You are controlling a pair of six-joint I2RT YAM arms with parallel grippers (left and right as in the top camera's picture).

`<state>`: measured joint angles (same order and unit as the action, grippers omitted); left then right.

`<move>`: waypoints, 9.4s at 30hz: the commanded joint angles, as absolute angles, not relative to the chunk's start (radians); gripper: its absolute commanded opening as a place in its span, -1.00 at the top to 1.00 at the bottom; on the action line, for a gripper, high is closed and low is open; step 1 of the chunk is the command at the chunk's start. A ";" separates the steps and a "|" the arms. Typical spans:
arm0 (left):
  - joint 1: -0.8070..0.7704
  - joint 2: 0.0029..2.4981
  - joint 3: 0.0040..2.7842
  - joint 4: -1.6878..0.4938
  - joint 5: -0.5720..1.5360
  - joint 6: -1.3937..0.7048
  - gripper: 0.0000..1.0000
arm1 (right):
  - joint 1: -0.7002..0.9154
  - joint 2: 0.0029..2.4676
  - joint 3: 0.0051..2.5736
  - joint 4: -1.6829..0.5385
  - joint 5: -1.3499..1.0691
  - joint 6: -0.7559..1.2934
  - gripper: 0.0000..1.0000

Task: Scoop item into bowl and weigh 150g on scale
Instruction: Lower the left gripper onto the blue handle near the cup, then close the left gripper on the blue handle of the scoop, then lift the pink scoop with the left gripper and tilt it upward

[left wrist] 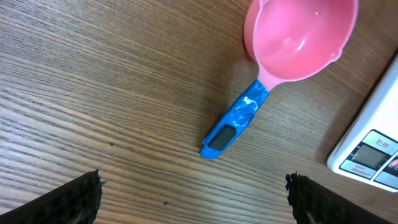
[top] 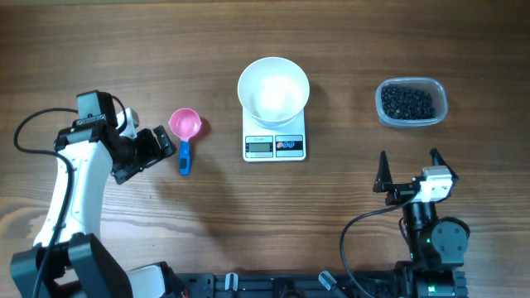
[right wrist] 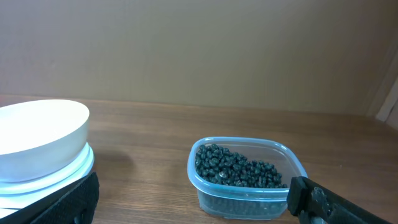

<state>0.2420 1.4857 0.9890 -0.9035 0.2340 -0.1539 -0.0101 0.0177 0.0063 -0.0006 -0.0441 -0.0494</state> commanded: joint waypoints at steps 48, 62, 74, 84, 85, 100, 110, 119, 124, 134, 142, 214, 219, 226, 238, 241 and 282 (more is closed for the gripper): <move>0.174 1.837 0.979 -0.730 0.543 0.149 -0.78 | -0.014 0.018 0.005 0.002 -0.037 -0.052 -0.99; 0.174 1.837 0.979 -0.724 0.550 0.155 -0.72 | -0.014 0.018 0.005 0.002 -0.037 -0.052 -1.00; 0.174 1.837 0.979 -0.712 0.551 0.158 -0.98 | -0.014 0.018 0.005 0.002 -0.037 -0.052 -1.00; 0.174 1.837 0.979 -0.694 0.554 0.158 -0.97 | -0.014 0.018 0.005 0.002 -0.037 -0.052 -0.99; 0.174 1.837 0.979 -0.694 0.554 0.158 -0.95 | -0.014 0.018 0.005 0.002 -0.037 -0.052 -0.99; 0.174 1.848 0.979 -0.687 0.553 0.158 -0.76 | -0.014 0.018 0.005 0.002 -0.037 -0.052 -0.99; 0.174 1.848 0.979 -0.687 0.554 0.158 -0.76 | -0.014 0.018 0.005 0.002 -0.037 -0.052 -1.00; 0.174 1.848 0.979 -0.683 0.554 0.158 -0.84 | -0.014 0.018 0.005 0.002 -0.037 -0.052 -1.00; 0.174 1.848 0.979 -0.680 0.554 0.158 -0.85 | -0.014 0.018 0.005 0.002 -0.037 -0.052 -1.00; 0.174 1.848 0.979 -0.680 0.565 0.158 -0.84 | -0.014 0.018 0.005 0.002 -0.037 -0.052 -0.99; 0.174 1.848 0.979 -0.680 0.565 0.158 -0.84 | -0.014 0.018 0.005 0.002 -0.037 -0.052 -0.99; 0.174 1.873 0.979 -0.680 0.601 0.204 -0.62 | -0.014 0.018 0.005 0.002 -0.037 -0.052 -1.00; 0.174 1.895 0.979 -0.680 0.601 0.203 -0.29 | -0.014 0.018 0.005 0.002 -0.037 -0.052 -0.99; 0.174 1.895 0.979 -0.680 0.601 0.203 0.03 | -0.014 0.018 0.005 0.002 -0.037 -0.052 -0.99; 0.174 1.894 0.980 -0.680 0.603 0.176 0.92 | -0.014 0.018 0.005 0.002 -0.037 -0.052 -0.99; 0.174 1.889 0.980 -0.680 0.613 0.172 0.92 | -0.014 0.018 0.005 0.002 -0.037 -0.052 -1.00; 0.174 1.594 0.980 -0.771 0.676 0.041 0.92 | -0.014 0.018 0.005 0.002 -0.037 -0.052 -1.00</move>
<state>0.1764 1.6508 0.9859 -0.7677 0.6540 0.0689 -0.0101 0.0177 0.0063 -0.0006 -0.0437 -0.0494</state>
